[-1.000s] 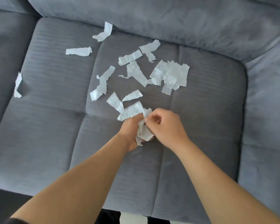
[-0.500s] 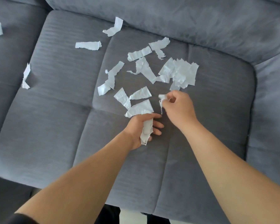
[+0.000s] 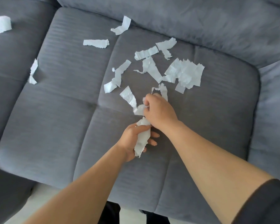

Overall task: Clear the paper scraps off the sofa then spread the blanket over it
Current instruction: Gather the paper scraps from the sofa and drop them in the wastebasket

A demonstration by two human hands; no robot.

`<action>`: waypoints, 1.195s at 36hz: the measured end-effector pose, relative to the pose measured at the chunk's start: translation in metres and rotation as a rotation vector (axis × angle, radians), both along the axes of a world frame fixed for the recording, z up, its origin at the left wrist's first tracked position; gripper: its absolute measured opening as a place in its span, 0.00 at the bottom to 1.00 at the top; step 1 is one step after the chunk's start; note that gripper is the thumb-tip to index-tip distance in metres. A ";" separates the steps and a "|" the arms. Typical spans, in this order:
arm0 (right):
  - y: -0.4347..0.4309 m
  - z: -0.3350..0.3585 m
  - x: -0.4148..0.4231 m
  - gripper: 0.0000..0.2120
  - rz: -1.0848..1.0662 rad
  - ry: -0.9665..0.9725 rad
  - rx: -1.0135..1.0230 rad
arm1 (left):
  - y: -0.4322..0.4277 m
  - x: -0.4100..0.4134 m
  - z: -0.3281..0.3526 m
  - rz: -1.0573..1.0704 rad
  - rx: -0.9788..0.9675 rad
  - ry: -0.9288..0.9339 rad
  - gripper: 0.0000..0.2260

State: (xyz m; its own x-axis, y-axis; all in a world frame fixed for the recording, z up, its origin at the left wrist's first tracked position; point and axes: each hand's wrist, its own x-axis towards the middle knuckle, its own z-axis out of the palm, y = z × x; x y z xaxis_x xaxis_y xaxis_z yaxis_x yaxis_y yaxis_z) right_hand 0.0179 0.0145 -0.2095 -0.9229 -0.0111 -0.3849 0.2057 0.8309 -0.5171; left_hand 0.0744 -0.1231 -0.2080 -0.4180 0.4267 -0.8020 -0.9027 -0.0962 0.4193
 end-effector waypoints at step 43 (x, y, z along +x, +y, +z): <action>0.017 0.052 0.014 0.06 -0.084 -0.203 -0.408 | -0.010 -0.002 -0.004 0.001 0.133 -0.083 0.11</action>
State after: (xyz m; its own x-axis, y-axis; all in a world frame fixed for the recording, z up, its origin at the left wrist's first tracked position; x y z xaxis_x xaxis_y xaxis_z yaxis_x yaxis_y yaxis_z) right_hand 0.0321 0.0319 -0.1580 -0.8337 -0.1277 -0.5372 0.3943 0.5435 -0.7410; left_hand 0.0721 -0.1329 -0.2116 -0.3532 0.5306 -0.7705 -0.9336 -0.1470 0.3268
